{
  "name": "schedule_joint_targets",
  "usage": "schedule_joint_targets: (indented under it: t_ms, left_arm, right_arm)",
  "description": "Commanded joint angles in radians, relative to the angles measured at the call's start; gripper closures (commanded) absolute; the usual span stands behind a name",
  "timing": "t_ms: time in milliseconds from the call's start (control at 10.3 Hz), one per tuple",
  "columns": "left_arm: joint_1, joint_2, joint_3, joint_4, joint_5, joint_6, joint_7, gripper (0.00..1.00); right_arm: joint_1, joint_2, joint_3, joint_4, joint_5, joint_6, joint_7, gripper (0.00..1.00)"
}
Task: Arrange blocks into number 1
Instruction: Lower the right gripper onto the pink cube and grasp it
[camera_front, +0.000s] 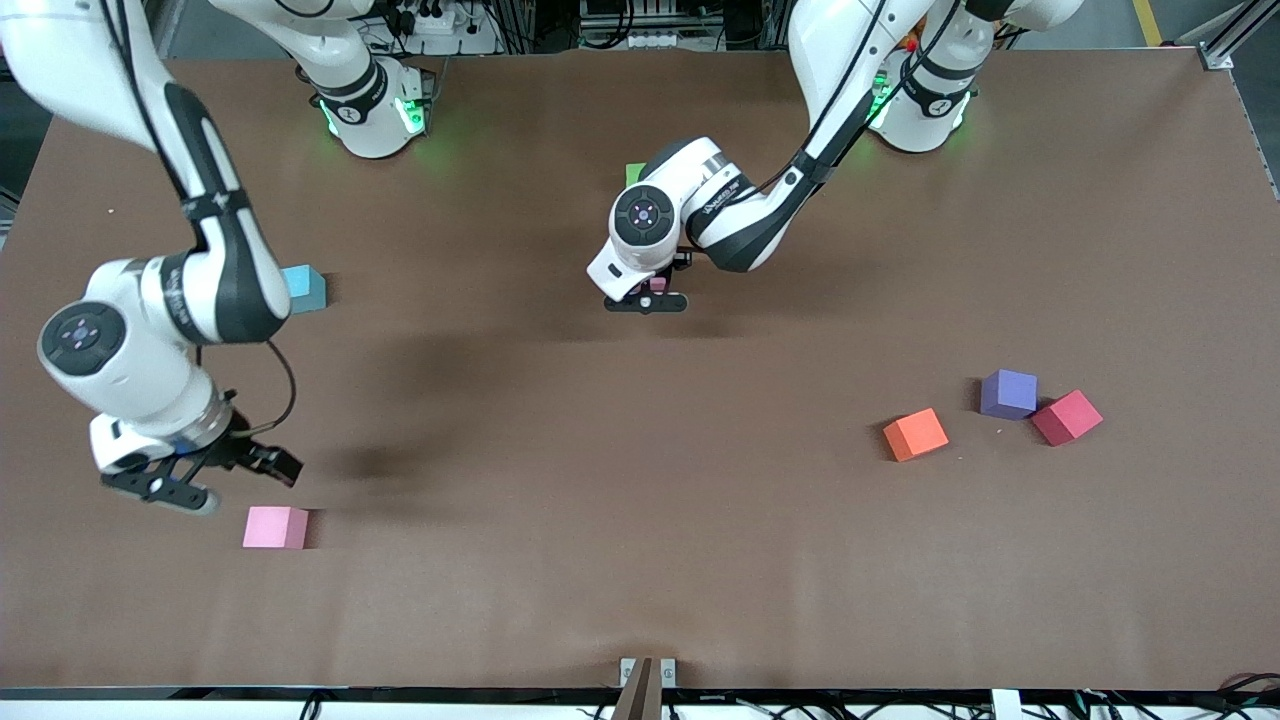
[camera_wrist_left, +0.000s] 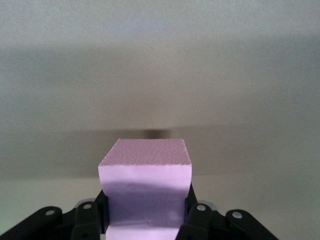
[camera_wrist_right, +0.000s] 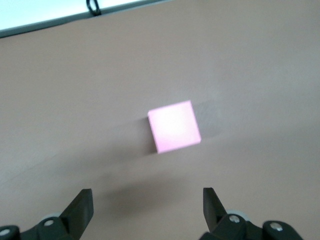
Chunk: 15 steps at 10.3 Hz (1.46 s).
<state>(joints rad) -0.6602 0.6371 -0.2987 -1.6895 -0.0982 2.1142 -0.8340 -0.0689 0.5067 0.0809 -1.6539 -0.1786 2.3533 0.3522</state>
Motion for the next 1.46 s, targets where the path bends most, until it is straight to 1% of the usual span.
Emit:
schedule_joint_targets:
  t_ms: [0, 195, 292, 585, 682, 975, 1170, 1365]
  left_arm:
    - [-0.013, 0.003, 0.0, -0.013, -0.008, 0.018, -0.011, 1.0]
    - [-0.025, 0.004, 0.0, -0.024, -0.008, 0.033, -0.011, 1.0]
    - [-0.027, 0.004, -0.003, -0.041, -0.008, 0.059, -0.011, 1.0]
    - [-0.029, 0.004, -0.019, -0.067, 0.011, 0.081, -0.011, 1.0]
    - [-0.029, 0.004, -0.034, -0.078, 0.011, 0.092, -0.011, 1.0]
    - [-0.029, 0.003, -0.048, -0.093, 0.015, 0.093, -0.019, 1.0]
    - [-0.027, 0.0, -0.053, -0.104, 0.017, 0.093, -0.031, 1.0]
    - [-0.018, -0.008, -0.06, -0.116, 0.017, 0.092, -0.034, 1.0]
  right_arm:
    - [-0.06, 0.09, 0.017, 0.075, -0.021, 0.042, -0.085, 0.03]
    - [-0.1, 0.145, 0.017, 0.077, -0.019, 0.084, -0.2, 0.03]
    - [-0.101, 0.16, 0.017, 0.077, -0.019, 0.128, -0.22, 0.03]
    - [-0.098, 0.19, 0.017, 0.085, -0.012, 0.141, -0.223, 0.03]
    - [-0.092, 0.203, 0.017, 0.091, -0.01, 0.161, -0.222, 0.03]
    - [-0.081, 0.259, 0.017, 0.108, -0.01, 0.227, -0.214, 0.03]
    - [-0.072, 0.277, 0.017, 0.126, -0.01, 0.228, -0.213, 0.03]
    - [-0.071, 0.294, 0.016, 0.126, -0.016, 0.266, -0.223, 0.04]
